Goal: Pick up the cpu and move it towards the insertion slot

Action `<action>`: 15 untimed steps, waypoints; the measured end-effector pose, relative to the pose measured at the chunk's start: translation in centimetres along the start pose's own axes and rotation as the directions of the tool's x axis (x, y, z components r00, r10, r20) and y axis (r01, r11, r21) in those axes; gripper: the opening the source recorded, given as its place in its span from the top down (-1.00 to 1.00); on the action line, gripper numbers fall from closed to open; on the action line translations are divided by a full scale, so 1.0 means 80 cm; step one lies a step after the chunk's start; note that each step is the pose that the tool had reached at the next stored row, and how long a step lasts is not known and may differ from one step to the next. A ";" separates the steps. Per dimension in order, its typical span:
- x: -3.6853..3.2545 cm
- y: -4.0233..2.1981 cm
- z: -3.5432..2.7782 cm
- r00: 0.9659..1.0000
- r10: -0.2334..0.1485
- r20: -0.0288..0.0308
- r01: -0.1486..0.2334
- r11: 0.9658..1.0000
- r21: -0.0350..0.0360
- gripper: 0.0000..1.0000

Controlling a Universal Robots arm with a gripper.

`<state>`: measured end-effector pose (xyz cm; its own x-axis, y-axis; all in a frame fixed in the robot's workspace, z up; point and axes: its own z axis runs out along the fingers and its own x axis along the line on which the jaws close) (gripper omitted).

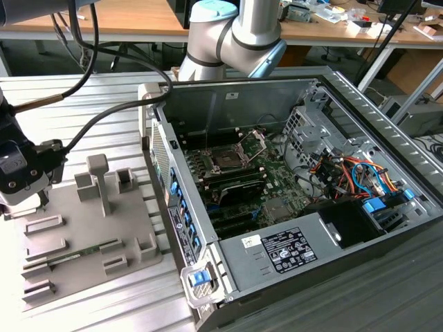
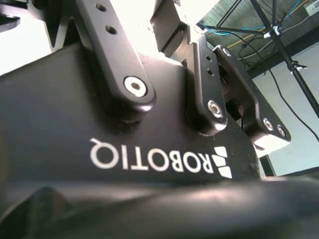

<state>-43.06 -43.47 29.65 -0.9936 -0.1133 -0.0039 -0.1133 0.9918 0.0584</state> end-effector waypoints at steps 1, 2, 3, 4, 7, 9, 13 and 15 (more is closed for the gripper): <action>0.0000 0.0000 -0.0003 1.000 0.000 0.000 0.000 1.000 0.000 -0.10; 0.0000 0.0001 -0.0006 1.000 0.000 0.000 0.000 1.000 0.000 -0.10; 0.0000 0.0001 -0.0008 1.000 0.000 0.000 0.000 1.000 0.000 -0.10; 0.0000 0.0001 -0.0011 1.000 0.000 0.000 0.000 1.000 0.000 -0.10; 0.0000 0.0001 -0.0019 1.000 0.000 0.000 0.000 1.000 0.000 -0.10; 0.0000 0.0002 -0.0025 1.000 0.000 0.000 0.000 1.000 0.000 -0.10; 0.0000 0.0002 -0.0033 1.000 0.000 0.000 0.000 1.000 0.000 -0.10; 0.0000 0.0002 -0.0038 1.000 0.000 0.000 0.000 1.000 0.000 -0.10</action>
<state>-43.06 -43.47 29.96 -0.9936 -0.1133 -0.0040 -0.1133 0.9918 0.0584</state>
